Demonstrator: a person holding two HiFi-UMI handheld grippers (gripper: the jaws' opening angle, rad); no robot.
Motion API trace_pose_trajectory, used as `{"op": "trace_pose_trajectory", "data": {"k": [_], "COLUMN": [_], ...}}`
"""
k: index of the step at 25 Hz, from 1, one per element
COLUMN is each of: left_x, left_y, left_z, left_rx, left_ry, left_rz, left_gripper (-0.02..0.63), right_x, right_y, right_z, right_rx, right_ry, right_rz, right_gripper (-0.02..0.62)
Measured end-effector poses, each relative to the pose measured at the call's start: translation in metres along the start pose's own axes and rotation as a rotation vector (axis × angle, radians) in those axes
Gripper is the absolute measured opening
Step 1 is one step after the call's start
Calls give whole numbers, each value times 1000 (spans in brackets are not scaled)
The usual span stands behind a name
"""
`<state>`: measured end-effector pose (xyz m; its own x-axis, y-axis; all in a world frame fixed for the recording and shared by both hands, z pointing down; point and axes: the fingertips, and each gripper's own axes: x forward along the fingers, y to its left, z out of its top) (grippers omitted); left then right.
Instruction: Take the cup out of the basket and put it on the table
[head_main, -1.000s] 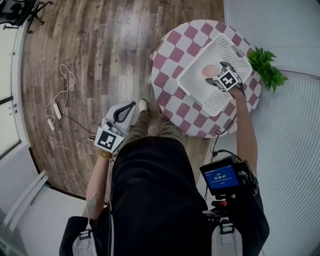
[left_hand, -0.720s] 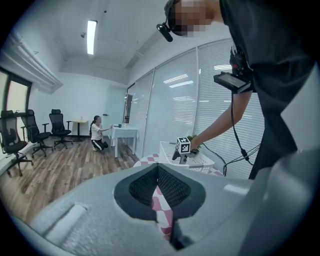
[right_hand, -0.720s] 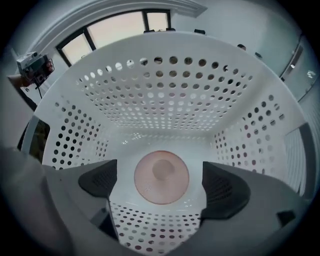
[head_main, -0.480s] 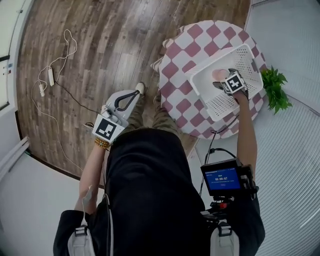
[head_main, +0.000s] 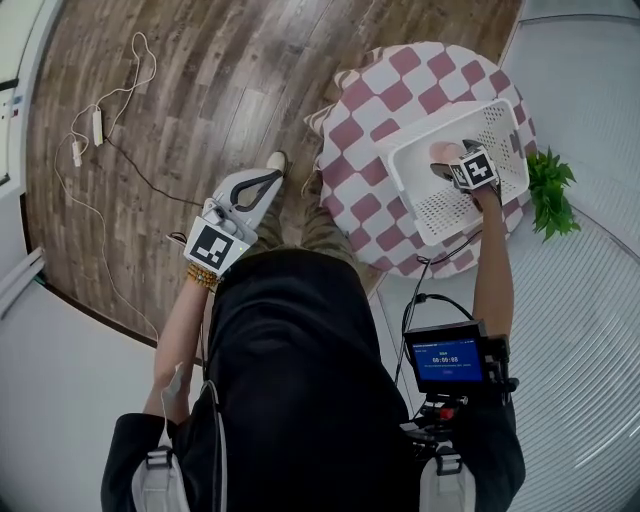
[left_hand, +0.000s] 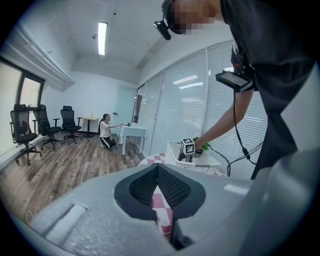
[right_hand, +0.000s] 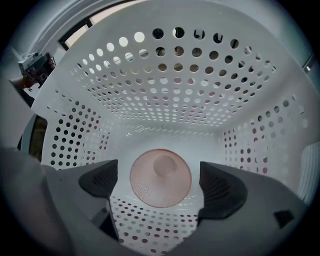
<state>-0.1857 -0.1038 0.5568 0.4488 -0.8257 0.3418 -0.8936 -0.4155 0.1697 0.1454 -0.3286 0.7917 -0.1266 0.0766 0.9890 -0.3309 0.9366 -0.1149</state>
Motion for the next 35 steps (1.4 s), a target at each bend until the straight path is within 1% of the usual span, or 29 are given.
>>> {"op": "trace_pose_trajectory", "data": {"k": [2, 4, 5, 11, 18, 26, 33, 35], "left_x": [-1, -2, -3, -10, -11, -13, -16, -16], "left_y": [4, 6, 7, 10, 8, 10, 12, 13], "left_z": [2, 2, 2, 1, -3, -1, 0, 2], "left_rx": [-3, 2, 4, -7, -11, -1, -15, -4], "left_ry": [-1, 1, 1, 1, 1, -7, -4, -9], "left_rz": [8, 13, 15, 36, 41, 39, 41, 36], "left_gripper": [2, 2, 2, 2, 2, 2, 2, 2], "right_x": [0, 1, 1, 1, 1, 0, -2, -6], "right_y": [1, 0, -1, -2, -1, -2, -2, -1], "right_z": [2, -1, -2, -5, -5, -3, 0, 3], "right_rx": [2, 1, 0, 11, -12, 14, 38, 39], "right_ry": [0, 7, 9, 12, 28, 13, 3, 1], "right_rz": [1, -10, -16, -18, -21, -26, -27, -24], "right_gripper": [512, 446, 431, 388, 387, 383, 383, 383]}}
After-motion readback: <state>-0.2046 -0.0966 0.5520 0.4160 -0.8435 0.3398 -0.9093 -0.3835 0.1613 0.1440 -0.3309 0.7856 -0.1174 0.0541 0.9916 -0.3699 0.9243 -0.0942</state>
